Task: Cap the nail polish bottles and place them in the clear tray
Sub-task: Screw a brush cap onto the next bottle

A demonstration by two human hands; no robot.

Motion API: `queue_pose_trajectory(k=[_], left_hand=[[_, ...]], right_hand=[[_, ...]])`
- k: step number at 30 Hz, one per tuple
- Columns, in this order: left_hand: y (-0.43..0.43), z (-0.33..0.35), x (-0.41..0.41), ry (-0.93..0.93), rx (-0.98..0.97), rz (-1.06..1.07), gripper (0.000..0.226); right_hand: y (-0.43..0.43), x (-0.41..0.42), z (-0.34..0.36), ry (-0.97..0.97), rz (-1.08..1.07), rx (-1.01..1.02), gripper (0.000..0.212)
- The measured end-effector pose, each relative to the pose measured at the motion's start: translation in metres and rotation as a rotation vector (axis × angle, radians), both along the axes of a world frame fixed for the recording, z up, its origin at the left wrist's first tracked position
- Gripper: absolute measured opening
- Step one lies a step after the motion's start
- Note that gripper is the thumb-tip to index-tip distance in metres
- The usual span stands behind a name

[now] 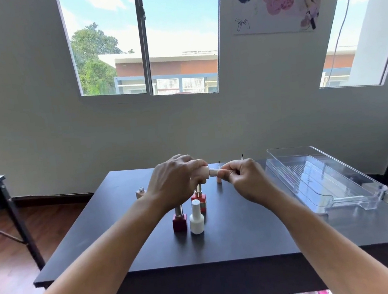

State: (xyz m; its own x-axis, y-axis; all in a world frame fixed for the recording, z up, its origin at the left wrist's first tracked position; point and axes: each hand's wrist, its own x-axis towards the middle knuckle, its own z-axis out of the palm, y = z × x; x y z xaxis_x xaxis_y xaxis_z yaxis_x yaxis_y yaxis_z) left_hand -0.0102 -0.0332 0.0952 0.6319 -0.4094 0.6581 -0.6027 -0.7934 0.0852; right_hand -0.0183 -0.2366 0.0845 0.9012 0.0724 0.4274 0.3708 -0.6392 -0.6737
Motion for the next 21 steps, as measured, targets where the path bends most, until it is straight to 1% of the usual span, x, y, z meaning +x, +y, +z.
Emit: queue_pose_trajectory(k=[2,4,7,8,10,12,15,18,20,21], left_hand=[[0.005,0.002,0.004,0.116,-0.119,0.001,0.020],[0.011,0.002,0.010,0.237,-0.183,0.016,0.021],[0.023,-0.002,0.020,0.356,-0.262,0.018,0.024],[0.028,-0.004,0.022,0.394,-0.299,0.023,0.024],[0.037,-0.009,0.026,0.468,-0.353,0.054,0.023],[0.044,-0.015,0.028,0.543,-0.417,0.053,0.022],[0.052,-0.025,0.030,0.666,-0.524,0.016,0.019],[0.055,-0.036,0.032,0.737,-0.543,0.039,0.017],[0.055,-0.043,0.032,0.766,-0.537,0.064,0.017],[0.055,-0.047,0.032,0.781,-0.532,0.065,0.016]], right_hand=[[0.004,0.002,0.000,-0.016,0.013,0.046,0.011],[0.007,0.006,0.002,-0.031,0.039,0.086,0.008],[0.008,0.014,0.004,-0.031,0.071,0.187,0.018],[0.006,0.017,0.004,-0.023,0.079,0.218,0.019],[0.000,0.025,0.001,-0.003,0.079,0.243,0.010],[-0.007,0.035,-0.008,0.020,0.012,0.229,0.004],[-0.016,0.051,-0.024,0.083,-0.119,0.196,0.010],[-0.019,0.063,-0.038,0.155,-0.195,0.175,0.006],[-0.017,0.072,-0.045,0.188,-0.232,0.147,0.013],[-0.015,0.076,-0.048,0.208,-0.241,0.137,0.021]])
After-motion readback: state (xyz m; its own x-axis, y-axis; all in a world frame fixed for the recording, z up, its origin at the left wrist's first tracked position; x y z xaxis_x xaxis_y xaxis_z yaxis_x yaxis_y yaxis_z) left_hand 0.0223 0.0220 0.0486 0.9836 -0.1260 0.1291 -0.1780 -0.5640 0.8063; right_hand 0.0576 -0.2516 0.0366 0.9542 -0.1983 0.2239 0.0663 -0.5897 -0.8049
